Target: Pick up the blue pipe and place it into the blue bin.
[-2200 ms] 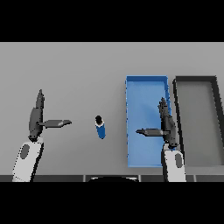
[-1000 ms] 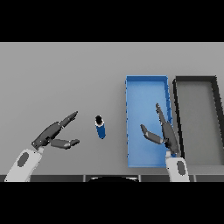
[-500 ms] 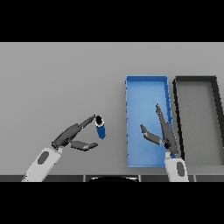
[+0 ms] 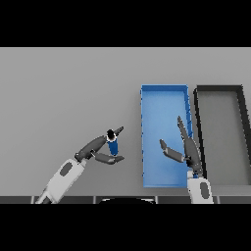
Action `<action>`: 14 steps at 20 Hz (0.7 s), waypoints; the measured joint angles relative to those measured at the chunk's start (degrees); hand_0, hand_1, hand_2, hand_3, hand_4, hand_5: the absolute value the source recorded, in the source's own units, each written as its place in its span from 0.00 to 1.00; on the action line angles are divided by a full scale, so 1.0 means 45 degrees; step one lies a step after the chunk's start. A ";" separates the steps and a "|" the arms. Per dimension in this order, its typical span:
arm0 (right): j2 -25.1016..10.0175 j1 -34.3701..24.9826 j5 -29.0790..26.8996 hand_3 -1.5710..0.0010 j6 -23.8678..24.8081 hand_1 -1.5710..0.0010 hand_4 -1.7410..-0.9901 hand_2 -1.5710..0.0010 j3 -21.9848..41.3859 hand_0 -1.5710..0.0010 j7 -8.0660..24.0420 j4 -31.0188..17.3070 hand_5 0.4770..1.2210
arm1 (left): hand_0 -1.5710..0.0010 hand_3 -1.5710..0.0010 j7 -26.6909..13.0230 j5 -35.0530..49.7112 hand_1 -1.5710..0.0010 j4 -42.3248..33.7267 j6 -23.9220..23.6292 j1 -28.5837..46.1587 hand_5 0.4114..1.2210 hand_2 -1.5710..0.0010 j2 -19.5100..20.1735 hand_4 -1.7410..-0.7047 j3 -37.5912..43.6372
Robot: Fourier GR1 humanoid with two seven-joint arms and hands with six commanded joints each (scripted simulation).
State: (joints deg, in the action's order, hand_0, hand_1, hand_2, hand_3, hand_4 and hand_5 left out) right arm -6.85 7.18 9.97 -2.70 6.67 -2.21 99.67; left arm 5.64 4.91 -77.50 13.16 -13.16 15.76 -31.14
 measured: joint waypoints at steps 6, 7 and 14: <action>0.0003 -0.0080 -0.0182 1.00 -0.0027 1.00 0.72 1.00 -0.0158 1.00 0.0082 -0.0226 0.17 | 0.82 0.69 0.0094 0.0309 0.71 0.0388 -0.0388 -0.0210 0.44 0.66 -0.0914 0.39 0.0179; 0.0040 -0.0017 -0.0206 1.00 -0.0036 1.00 0.73 1.00 -0.0134 1.00 -0.0017 -0.0186 0.17 | 0.68 0.55 0.0204 0.0540 0.57 0.0392 -0.0369 -0.0055 0.55 0.53 -0.1103 0.31 0.0223; 0.0006 -0.0039 -0.0164 1.00 -0.0068 1.00 0.73 1.00 -0.0044 1.00 0.0164 0.0108 0.17 | 0.14 0.16 0.1629 0.0137 0.12 0.0655 -0.0561 -0.0053 0.91 0.11 -0.1397 0.07 -0.0312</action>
State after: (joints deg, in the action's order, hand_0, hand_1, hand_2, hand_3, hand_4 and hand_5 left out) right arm -6.82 7.01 9.23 -3.01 6.47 -1.47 100.16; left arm 12.97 5.53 -74.55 10.63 -13.39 9.48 -32.54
